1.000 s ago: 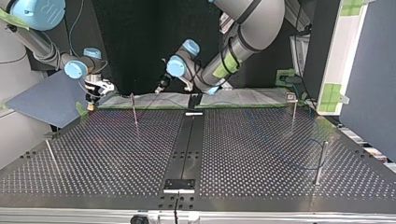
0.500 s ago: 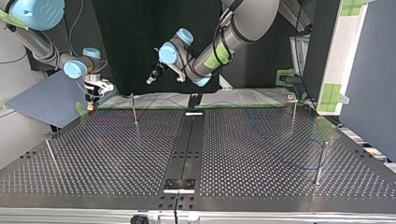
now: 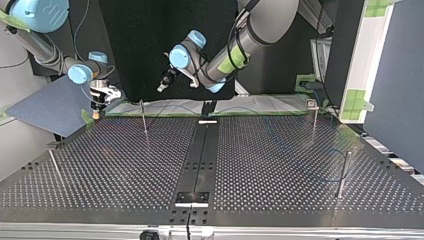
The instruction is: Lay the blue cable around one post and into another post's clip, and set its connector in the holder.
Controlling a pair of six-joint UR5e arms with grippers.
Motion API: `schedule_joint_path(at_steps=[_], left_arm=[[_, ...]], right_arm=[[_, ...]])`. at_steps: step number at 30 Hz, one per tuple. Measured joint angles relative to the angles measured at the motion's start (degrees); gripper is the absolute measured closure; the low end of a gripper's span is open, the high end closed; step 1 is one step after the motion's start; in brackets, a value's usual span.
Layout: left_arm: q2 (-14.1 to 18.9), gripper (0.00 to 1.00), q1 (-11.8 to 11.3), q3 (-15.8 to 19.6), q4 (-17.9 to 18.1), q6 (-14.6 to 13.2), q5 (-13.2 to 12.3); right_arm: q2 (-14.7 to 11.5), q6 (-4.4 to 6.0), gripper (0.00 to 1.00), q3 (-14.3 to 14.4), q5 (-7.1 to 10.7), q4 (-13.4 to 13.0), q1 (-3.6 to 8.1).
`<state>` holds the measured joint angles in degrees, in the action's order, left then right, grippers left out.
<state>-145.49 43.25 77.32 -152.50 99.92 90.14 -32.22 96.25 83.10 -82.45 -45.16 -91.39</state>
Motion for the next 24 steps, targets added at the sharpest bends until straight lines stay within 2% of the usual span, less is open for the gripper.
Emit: schedule_joint_path(at_steps=[11,18,24], left_arm=[[0.0,0.0,0.0,0.0,-0.7,0.2,1.0],[0.0,0.0,0.1,0.1,-1.0,0.2,3.1],[0.0,0.0,0.1,0.1,-1.1,0.3,3.6]], right_arm=[[0.0,0.27,1.0,0.0,0.19,0.0,-0.04],[0.0,0.39,1.0,0.0,0.2,-0.2,0.0],[0.1,0.44,1.0,0.0,0.22,-0.2,0.01]])
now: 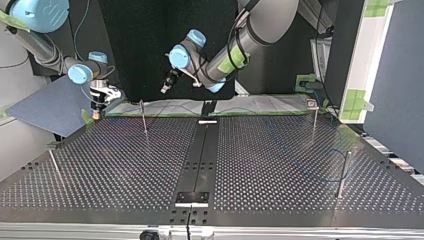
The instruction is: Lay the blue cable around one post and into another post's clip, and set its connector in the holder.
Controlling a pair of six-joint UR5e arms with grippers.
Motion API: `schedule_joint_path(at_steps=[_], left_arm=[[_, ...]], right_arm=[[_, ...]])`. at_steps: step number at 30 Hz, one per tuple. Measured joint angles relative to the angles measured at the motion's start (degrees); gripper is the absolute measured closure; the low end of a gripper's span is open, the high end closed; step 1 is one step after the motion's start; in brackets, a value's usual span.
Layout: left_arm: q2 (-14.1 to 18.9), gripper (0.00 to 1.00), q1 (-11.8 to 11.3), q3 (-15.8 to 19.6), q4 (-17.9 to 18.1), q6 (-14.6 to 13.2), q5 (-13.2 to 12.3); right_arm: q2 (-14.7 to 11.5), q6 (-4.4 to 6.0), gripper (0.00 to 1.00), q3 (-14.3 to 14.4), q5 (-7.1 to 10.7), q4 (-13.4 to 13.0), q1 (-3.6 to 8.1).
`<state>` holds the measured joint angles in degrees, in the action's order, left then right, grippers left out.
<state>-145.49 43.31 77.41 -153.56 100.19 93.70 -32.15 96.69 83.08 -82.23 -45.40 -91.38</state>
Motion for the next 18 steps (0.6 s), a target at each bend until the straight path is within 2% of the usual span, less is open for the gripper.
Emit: schedule_joint_path(at_steps=[14,18], left_arm=[[0.0,0.0,0.0,0.1,0.0,0.0,0.0],[0.0,0.0,0.2,0.1,-0.5,-0.8,0.6]], right_arm=[[0.0,0.17,1.0,0.0,0.05,0.1,0.0],[0.1,0.18,1.0,0.0,0.04,0.2,0.01]])
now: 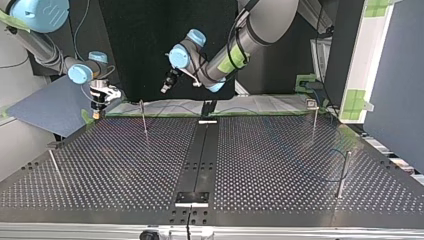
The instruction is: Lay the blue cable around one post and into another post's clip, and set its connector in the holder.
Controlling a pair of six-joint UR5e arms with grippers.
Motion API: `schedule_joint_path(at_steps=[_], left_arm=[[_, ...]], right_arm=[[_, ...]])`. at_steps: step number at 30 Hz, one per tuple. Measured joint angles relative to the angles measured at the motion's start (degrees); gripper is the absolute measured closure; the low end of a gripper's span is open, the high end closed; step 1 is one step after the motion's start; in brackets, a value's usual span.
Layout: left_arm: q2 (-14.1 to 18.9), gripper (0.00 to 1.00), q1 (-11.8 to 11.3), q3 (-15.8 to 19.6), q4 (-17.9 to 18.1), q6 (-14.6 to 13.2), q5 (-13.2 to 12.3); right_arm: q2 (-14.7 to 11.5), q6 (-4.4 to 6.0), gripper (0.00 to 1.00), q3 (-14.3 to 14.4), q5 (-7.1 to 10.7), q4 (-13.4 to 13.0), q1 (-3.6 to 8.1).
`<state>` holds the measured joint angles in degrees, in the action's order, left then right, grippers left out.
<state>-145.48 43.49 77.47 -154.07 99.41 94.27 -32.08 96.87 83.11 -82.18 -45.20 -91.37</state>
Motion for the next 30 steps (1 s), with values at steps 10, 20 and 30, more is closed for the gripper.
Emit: schedule_joint_path(at_steps=[10,20,30], left_arm=[[2.7,0.0,0.9,2.4,-1.3,-4.2,4.1],[7.0,0.0,1.5,6.7,2.8,-3.1,8.5],[11.9,0.0,0.9,11.6,4.8,-2.8,12.8]], right_arm=[[0.0,-0.02,1.0,0.0,0.01,0.0,0.01],[0.0,0.59,1.0,0.0,0.23,-0.2,0.01],[0.0,1.11,1.0,0.0,0.54,-0.1,0.04]])
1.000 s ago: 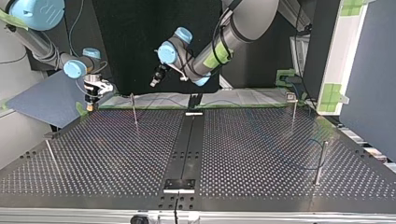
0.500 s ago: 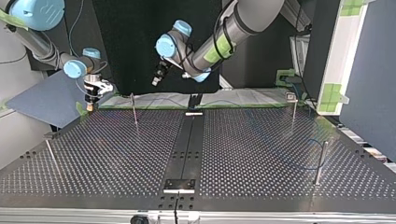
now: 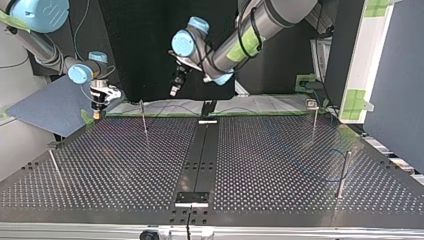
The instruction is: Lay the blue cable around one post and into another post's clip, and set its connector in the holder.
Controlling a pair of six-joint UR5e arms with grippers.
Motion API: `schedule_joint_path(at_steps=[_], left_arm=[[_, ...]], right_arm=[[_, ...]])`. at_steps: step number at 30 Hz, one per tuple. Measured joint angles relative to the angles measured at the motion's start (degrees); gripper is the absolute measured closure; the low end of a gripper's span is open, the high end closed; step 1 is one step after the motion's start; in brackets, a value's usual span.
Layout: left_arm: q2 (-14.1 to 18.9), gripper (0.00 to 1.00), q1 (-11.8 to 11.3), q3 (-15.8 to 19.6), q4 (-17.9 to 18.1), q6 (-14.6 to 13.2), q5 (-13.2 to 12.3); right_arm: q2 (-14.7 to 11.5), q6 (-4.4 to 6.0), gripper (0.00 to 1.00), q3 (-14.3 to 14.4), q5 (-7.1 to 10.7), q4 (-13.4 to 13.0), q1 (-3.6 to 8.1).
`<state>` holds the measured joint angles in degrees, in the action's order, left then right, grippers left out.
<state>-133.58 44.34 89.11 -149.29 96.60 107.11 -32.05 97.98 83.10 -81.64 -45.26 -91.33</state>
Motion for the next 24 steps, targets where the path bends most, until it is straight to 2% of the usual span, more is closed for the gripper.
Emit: schedule_joint_path(at_steps=[11,13,16,24], left_arm=[[5.7,0.0,0.7,5.7,-3.4,-3.7,4.2],[6.8,0.0,0.5,6.8,-3.3,-3.3,5.1],[8.3,0.0,-0.1,8.3,-2.2,-2.1,5.1],[12.2,0.0,-1.6,12.2,1.5,1.6,2.5]], right_arm=[[0.0,0.03,1.0,0.0,0.11,0.1,0.04],[0.1,0.03,1.0,0.0,0.22,0.1,0.04],[0.1,0.03,1.0,0.0,0.33,0.0,0.03],[0.1,0.45,1.0,0.0,0.41,-0.2,-0.02]])
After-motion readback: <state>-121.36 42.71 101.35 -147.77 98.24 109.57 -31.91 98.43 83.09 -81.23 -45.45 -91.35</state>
